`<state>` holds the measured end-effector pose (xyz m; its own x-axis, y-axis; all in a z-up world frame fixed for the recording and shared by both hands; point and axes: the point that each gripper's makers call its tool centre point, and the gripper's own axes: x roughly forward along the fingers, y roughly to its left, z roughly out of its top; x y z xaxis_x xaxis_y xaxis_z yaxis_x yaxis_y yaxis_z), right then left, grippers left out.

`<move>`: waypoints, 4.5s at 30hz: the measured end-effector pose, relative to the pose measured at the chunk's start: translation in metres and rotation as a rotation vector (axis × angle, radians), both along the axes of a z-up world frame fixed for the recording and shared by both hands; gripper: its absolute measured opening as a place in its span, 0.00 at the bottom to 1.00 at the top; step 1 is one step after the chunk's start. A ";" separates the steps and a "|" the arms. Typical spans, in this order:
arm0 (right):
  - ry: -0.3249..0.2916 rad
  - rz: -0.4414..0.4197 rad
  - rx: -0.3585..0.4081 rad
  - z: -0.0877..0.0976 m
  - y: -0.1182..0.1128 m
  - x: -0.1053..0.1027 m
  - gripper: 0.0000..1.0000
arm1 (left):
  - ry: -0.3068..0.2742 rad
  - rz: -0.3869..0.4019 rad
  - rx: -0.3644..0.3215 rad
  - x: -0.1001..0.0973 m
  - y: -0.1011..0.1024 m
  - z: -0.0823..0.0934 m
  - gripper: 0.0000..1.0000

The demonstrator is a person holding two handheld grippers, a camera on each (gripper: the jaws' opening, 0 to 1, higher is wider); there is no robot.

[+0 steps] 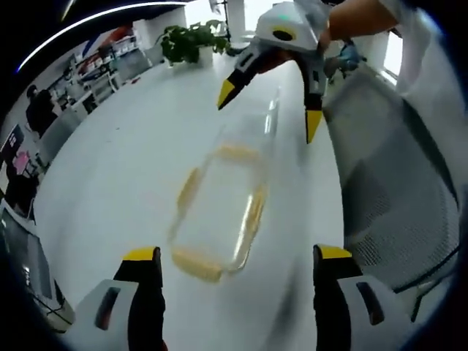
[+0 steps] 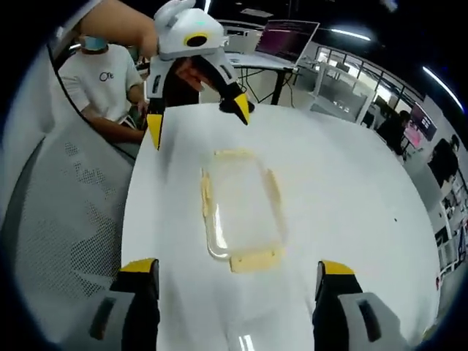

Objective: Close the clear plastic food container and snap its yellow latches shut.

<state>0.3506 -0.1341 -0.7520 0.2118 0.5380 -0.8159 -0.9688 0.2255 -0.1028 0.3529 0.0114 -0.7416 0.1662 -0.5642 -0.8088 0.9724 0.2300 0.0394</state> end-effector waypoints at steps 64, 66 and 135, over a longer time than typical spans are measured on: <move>0.099 0.144 -0.167 -0.047 0.005 0.025 0.49 | 0.064 -0.273 0.188 0.039 0.019 -0.061 0.53; 0.098 0.151 -0.181 -0.048 0.005 0.025 0.48 | 0.059 -0.273 0.187 0.040 0.019 -0.060 0.53; 0.138 0.229 -0.182 0.024 0.005 0.006 0.37 | 0.070 -0.253 0.246 0.012 0.021 0.018 0.37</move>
<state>0.3562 -0.1289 -0.7280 -0.0168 0.4014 -0.9157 -0.9999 -0.0100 0.0139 0.3650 0.0323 -0.7237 -0.0144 -0.3676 -0.9299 0.9996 -0.0267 -0.0049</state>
